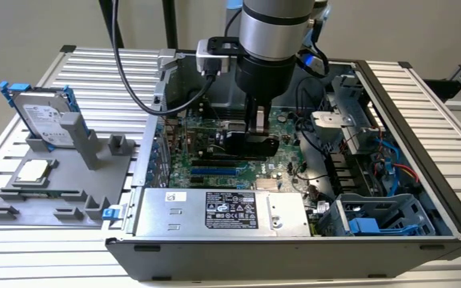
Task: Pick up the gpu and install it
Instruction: 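Insert the gpu into the slot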
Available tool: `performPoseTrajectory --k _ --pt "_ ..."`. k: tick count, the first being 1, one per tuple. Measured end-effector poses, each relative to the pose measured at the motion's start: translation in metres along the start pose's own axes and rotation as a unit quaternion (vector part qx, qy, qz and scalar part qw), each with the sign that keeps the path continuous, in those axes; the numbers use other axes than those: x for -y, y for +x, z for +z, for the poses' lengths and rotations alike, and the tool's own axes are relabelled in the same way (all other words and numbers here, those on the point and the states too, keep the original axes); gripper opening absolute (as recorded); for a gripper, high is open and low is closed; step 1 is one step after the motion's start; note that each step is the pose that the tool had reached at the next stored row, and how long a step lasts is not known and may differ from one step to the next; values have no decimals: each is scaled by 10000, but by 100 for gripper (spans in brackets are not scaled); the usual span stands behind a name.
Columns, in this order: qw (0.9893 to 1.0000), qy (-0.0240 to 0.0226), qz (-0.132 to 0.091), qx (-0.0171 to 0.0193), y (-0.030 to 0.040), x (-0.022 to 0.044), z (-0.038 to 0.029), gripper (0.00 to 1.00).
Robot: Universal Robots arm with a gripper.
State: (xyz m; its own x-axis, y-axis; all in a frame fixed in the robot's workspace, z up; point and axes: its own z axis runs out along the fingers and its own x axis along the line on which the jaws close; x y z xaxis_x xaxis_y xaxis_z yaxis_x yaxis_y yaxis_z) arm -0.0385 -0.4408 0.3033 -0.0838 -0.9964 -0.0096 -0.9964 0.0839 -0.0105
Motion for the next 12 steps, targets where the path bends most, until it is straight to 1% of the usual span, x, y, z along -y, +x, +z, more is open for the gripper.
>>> performPoseTrajectory --k 8,12 --pt "10000 1 0 -5 -1 0 9 0" --pt "10000 5 0 -50 -1 0 19 0"
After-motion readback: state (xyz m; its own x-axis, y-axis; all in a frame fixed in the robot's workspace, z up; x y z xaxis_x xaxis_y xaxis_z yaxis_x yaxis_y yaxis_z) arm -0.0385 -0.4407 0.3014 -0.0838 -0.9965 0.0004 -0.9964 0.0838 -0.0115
